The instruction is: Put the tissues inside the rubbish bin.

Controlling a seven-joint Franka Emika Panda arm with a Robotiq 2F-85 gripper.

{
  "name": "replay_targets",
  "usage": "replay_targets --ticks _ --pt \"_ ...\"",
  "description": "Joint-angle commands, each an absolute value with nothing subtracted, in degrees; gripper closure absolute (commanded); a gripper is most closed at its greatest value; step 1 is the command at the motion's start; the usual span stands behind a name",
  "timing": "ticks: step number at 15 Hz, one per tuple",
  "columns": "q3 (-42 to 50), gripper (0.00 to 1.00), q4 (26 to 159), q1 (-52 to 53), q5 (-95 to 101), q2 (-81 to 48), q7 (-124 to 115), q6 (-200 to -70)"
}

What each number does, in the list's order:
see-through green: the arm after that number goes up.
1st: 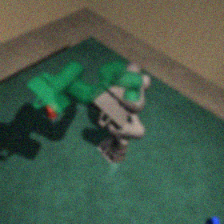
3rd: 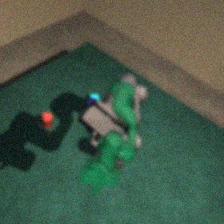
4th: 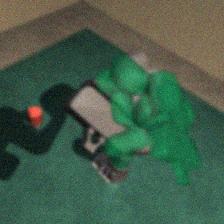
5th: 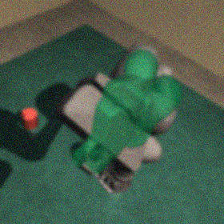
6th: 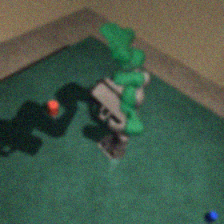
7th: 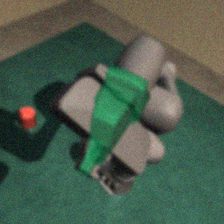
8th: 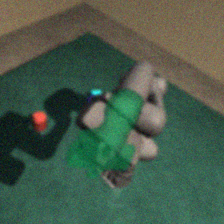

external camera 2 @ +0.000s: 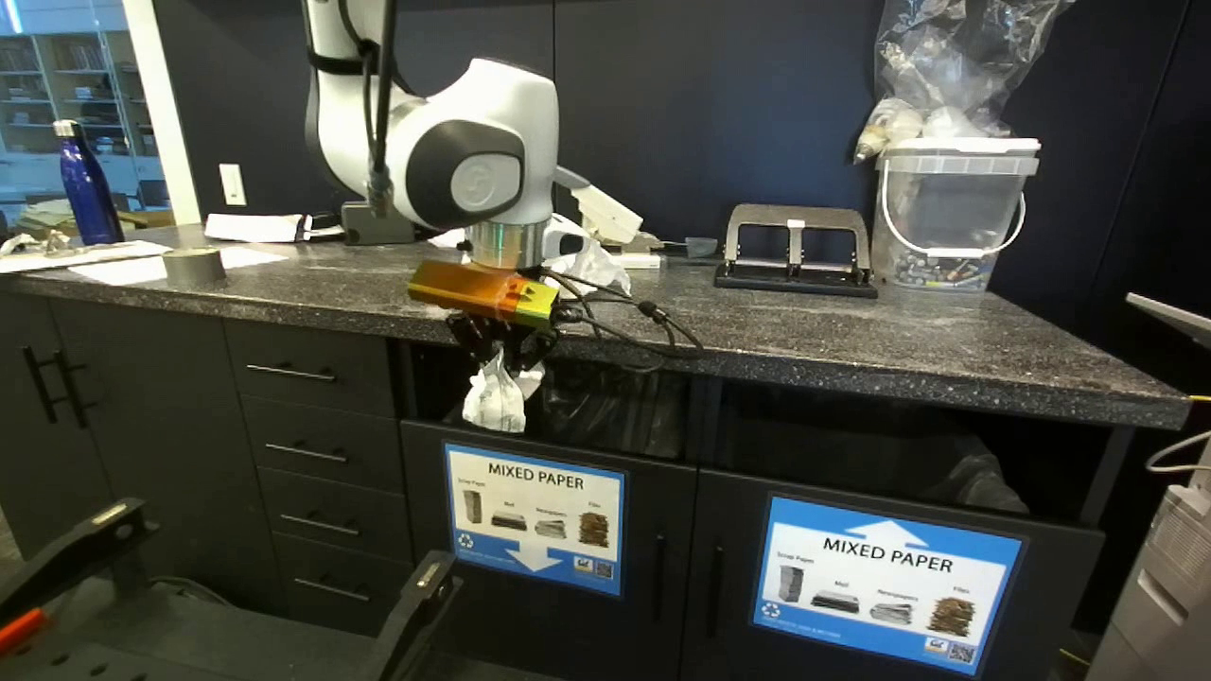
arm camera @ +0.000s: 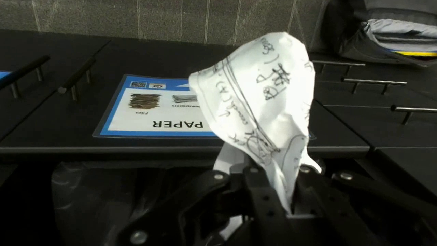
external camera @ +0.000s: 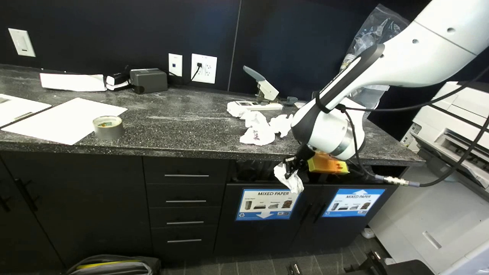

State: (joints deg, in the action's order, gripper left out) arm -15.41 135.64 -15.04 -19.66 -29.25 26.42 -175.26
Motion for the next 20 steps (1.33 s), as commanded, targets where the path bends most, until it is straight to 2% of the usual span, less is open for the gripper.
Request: replay_targets --ticks 1,3,11,20 --pt "-21.46 0.86 136.75 -23.38 -14.1 -35.1 25.13 -185.26" --pt "-22.03 0.86 137.45 -26.13 -7.76 -37.8 22.68 -189.71" --pt "-14.06 0.85 138.02 -25.92 17.52 -44.41 18.5 -202.96" --pt "-6.1 0.85 135.7 -19.8 25.27 -53.65 15.24 -221.41"
